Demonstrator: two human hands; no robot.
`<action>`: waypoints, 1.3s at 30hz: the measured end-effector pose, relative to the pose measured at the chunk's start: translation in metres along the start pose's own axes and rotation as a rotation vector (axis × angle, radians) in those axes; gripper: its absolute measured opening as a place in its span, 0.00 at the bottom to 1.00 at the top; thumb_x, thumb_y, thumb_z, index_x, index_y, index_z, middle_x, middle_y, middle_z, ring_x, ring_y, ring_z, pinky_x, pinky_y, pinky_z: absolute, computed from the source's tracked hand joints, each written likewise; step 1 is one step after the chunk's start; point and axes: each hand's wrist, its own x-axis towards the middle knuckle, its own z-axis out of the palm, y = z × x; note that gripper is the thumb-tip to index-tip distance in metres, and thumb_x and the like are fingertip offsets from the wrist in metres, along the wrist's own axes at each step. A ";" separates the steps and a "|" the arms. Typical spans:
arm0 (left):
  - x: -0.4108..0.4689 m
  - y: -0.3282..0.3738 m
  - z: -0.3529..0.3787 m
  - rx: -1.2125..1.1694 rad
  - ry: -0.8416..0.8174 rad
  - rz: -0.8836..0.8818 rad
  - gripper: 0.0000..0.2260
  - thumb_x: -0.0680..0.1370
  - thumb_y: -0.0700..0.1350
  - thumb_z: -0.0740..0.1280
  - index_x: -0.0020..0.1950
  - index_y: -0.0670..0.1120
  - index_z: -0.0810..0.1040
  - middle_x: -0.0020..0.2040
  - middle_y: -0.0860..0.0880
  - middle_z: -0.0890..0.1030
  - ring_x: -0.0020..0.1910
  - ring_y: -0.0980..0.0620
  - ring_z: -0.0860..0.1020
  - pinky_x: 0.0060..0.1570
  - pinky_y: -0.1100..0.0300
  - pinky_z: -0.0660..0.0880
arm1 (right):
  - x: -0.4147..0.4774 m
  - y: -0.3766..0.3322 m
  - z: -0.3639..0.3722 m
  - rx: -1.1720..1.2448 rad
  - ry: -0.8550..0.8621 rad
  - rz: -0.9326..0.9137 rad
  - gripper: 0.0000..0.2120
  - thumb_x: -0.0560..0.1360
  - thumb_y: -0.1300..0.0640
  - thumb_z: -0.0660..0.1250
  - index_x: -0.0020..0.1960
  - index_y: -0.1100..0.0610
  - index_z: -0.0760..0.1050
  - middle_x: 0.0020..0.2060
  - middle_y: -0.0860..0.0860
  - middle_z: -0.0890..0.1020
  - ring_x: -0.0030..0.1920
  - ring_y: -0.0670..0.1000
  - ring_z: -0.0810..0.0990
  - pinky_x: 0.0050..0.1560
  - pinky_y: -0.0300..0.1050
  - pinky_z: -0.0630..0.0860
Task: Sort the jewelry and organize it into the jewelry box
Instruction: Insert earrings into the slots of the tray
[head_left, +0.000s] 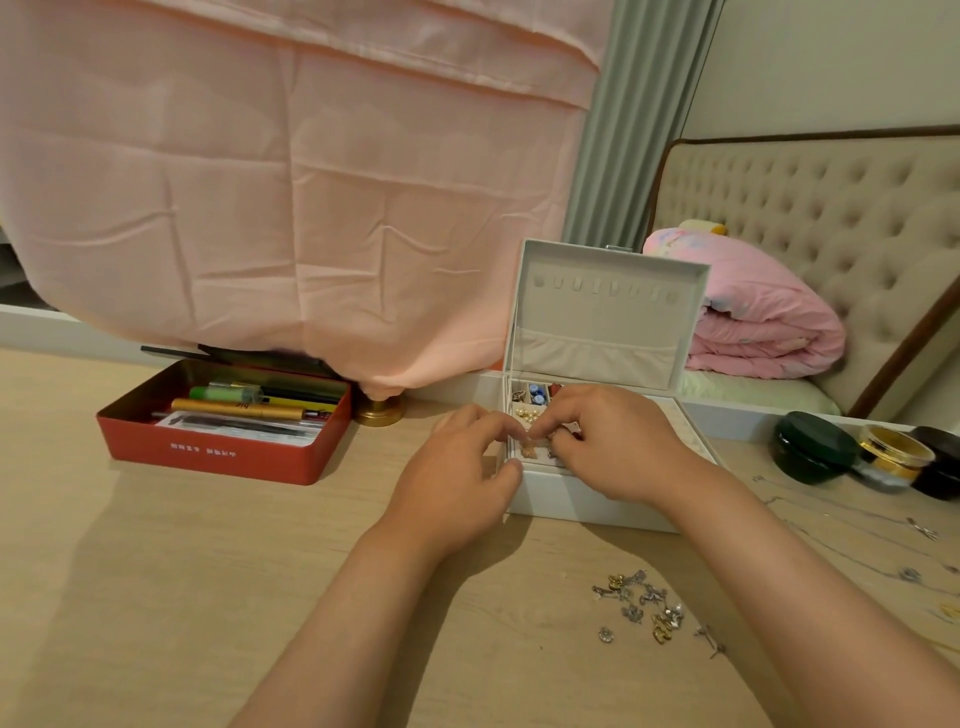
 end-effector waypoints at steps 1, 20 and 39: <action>0.000 0.000 0.000 0.001 0.003 0.015 0.11 0.78 0.50 0.66 0.59 0.59 0.77 0.53 0.60 0.72 0.57 0.60 0.69 0.52 0.60 0.71 | 0.001 0.000 0.000 -0.017 -0.024 -0.017 0.14 0.77 0.56 0.63 0.52 0.41 0.84 0.53 0.40 0.81 0.54 0.46 0.78 0.48 0.44 0.73; -0.018 0.065 0.032 0.239 -0.265 0.292 0.07 0.76 0.54 0.64 0.52 0.58 0.78 0.43 0.59 0.79 0.42 0.60 0.74 0.40 0.63 0.69 | -0.096 0.057 -0.015 0.085 -0.307 0.086 0.09 0.74 0.51 0.74 0.53 0.39 0.84 0.43 0.33 0.82 0.42 0.33 0.78 0.43 0.31 0.70; -0.019 0.060 0.037 0.155 -0.446 0.061 0.09 0.77 0.51 0.67 0.56 0.60 0.79 0.47 0.62 0.80 0.46 0.65 0.77 0.47 0.65 0.75 | -0.100 0.059 -0.009 0.156 -0.290 0.012 0.06 0.81 0.51 0.63 0.46 0.47 0.76 0.43 0.44 0.81 0.44 0.44 0.79 0.47 0.43 0.77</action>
